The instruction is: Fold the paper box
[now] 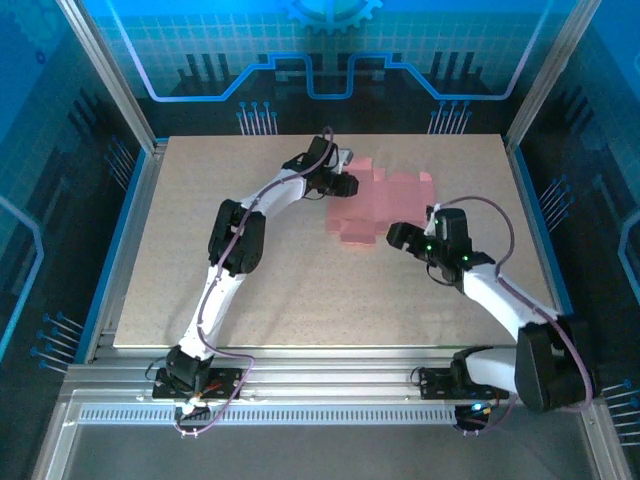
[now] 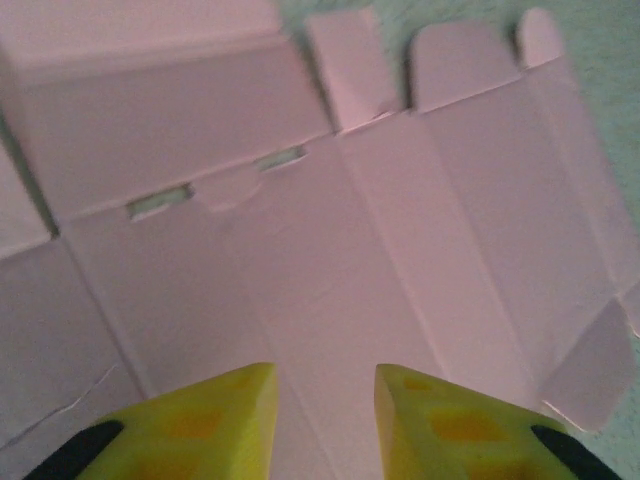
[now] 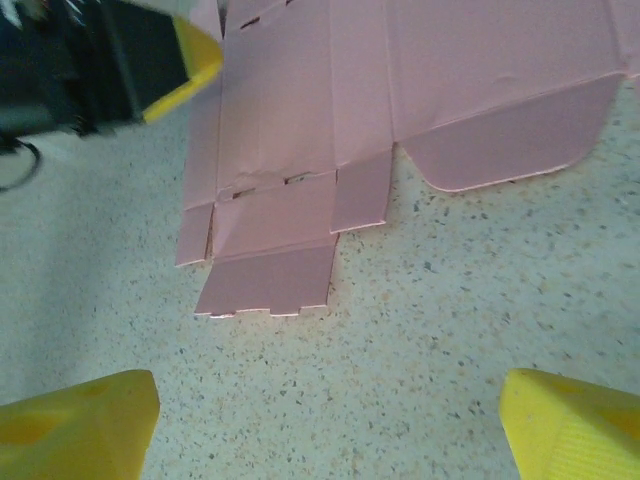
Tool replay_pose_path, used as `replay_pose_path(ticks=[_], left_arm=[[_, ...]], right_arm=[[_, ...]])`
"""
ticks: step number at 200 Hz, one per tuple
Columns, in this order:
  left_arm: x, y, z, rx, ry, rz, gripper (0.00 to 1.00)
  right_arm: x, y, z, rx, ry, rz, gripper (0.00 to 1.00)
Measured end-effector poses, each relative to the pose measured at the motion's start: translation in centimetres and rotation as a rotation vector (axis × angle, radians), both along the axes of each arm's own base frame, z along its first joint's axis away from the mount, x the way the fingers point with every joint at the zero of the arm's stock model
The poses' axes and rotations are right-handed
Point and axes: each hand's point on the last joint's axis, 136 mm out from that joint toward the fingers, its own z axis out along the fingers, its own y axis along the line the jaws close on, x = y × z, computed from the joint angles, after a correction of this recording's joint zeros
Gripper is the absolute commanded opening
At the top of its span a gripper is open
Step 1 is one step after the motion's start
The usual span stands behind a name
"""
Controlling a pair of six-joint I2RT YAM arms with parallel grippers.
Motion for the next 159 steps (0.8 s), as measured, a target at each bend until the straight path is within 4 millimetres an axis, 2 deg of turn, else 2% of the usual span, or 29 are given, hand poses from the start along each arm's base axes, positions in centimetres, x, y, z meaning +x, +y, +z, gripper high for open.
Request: replay_pose_path(ticks=[19, 42, 61, 79, 119, 159], left_arm=[[-0.2, 0.5, -2.3, 0.013, 0.076, 0.034, 0.25], [0.0, 1.3, -2.3, 0.015, 0.114, 0.097, 0.19], [-0.5, 2.0, -2.7, 0.001, 0.149, 0.156, 0.18], [-2.5, 3.3, -2.8, -0.012, 0.198, 0.235, 0.17], [-8.4, 6.7, -3.1, -0.128, 0.293, 0.47, 0.18], [-11.4, 8.6, -3.1, -0.277, 0.325, 0.697, 0.17]], right_arm=[[-1.0, 0.3, 0.0, 0.02, 0.002, -0.022, 0.88], [-1.5, 1.3, -0.3, 0.04, 0.024, -0.012, 0.88], [-1.5, 1.7, -0.7, 0.065, 0.047, -0.018, 0.88], [-1.2, 2.4, -1.6, 0.099, 0.077, -0.026, 0.88], [-1.1, 5.6, -4.5, 0.185, 0.18, -0.008, 0.85], [-0.6, 6.6, -6.5, 0.27, 0.267, -0.066, 0.77]])
